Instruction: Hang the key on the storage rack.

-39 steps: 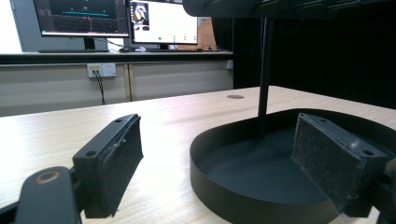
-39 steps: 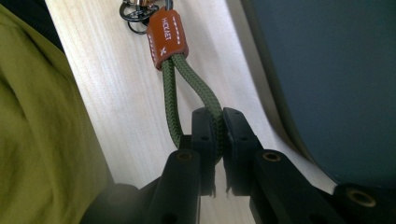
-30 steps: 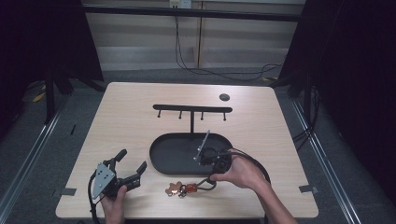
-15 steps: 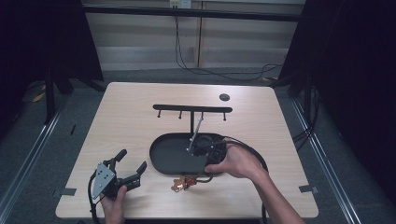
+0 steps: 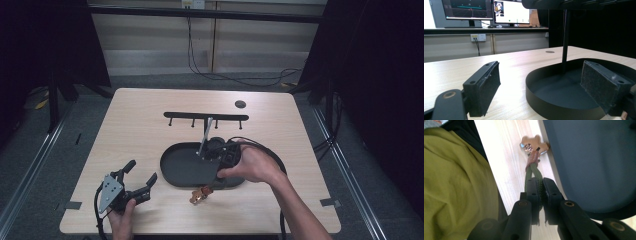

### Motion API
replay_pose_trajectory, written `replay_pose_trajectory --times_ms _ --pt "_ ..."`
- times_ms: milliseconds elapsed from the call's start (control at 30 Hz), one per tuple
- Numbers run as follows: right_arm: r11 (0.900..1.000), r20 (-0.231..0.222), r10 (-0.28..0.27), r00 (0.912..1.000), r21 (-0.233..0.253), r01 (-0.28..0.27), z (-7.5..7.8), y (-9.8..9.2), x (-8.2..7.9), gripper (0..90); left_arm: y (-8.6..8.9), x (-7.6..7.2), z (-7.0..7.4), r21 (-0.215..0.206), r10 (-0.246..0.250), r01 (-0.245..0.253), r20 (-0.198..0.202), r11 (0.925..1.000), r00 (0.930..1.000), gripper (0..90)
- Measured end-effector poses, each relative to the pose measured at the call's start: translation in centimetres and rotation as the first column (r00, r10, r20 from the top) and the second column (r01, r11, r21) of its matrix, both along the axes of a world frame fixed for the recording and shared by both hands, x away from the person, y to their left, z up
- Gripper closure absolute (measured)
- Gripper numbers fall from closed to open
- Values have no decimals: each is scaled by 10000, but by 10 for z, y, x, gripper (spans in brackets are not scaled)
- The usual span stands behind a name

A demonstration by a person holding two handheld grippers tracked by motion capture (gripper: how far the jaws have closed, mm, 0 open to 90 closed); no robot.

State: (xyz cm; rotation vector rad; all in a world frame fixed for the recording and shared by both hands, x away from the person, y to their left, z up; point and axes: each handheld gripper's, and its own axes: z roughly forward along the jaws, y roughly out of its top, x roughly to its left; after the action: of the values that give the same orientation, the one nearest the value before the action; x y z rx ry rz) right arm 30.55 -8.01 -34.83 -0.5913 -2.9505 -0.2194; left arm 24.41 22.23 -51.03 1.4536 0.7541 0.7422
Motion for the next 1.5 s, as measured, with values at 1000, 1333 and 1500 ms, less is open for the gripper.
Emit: replay_pose_trajectory --times_ms 1000,1333,1500 --pt "9982 226 -524 9984 291 517 63 2 45 843 0 0 0 5 -4 4 0 10000 10000 156" --pt "9976 277 -674 9973 182 669 71 2 61 842 0 0 0 18 -33 33 -34 10000 10000 156" --pt "9970 201 -769 9968 65 768 72 11 71 842 0 0 0 0 -13 13 -51 10000 10000 156"
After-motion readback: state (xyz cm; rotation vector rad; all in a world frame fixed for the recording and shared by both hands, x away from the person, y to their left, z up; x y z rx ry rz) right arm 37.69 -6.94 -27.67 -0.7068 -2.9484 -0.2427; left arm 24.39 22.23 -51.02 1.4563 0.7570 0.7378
